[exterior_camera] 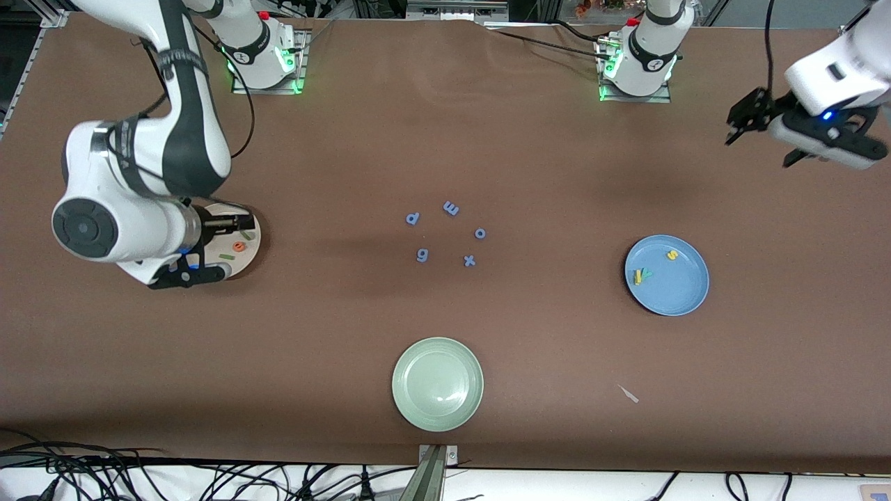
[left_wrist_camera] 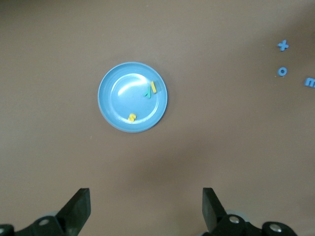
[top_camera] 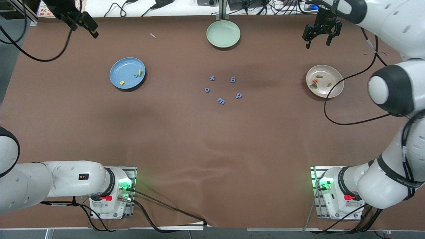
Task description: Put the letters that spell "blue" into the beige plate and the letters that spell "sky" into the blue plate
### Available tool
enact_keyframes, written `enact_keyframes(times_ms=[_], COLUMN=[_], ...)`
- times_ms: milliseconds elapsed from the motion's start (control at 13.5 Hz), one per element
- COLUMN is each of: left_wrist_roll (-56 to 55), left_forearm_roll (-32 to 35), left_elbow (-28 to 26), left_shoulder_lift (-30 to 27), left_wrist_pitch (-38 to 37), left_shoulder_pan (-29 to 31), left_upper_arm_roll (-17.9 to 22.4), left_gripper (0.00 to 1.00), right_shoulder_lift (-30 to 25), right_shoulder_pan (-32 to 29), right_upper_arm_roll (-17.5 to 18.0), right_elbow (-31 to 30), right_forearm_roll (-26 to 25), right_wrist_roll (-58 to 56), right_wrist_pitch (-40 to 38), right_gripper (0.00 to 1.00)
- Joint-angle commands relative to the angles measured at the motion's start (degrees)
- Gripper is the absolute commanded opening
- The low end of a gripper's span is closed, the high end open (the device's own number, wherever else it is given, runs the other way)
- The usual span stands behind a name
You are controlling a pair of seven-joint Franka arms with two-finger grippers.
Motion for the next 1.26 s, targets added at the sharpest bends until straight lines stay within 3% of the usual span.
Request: enact_keyframes(times_ms=[0, 149, 372, 594, 1189], left_wrist_roll=[-8.13, -14.81, -16.42, -17.92, -17.92], left_forearm_roll=[1.88, 1.27, 1.18, 1.26, 1.26], left_elbow=[8.01, 8.47, 10.13, 16.18, 16.38], left_shoulder_lift=[2.59, 2.86, 3.9, 8.55, 9.01], left_wrist_pitch=[-7.53, -8.25, -9.3, -12.2, -12.29], left_shoulder_pan=[-1.62, -1.62, -2.68, -3.73, -3.73], left_upper_arm_roll=[0.11, 0.99, 1.26, 1.43, 0.99], left_gripper=[1.0, 1.0, 1.0, 1.0, 1.0], right_shoulder_lift=[-13.12, -18.41, -23.52, -24.4, -25.29], right_shoulder_pan=[-7.14, -9.0, -10.59, -12.35, -12.61], right_upper_arm_roll=[7.55, 9.06, 9.24, 9.15, 8.54], right_elbow=[-11.12, -13.34, -10.54, -6.32, -6.4], right_forearm_roll=[-3.43, -3.52, -4.22, -7.81, -8.61], right_wrist_roll=[1.49, 1.22, 1.65, 1.22, 2.45], right_wrist_pitch=[2.78, 1.03, -7.31, -9.79, -6.54], right_gripper=[1.0, 1.0, 1.0, 1.0, 1.0])
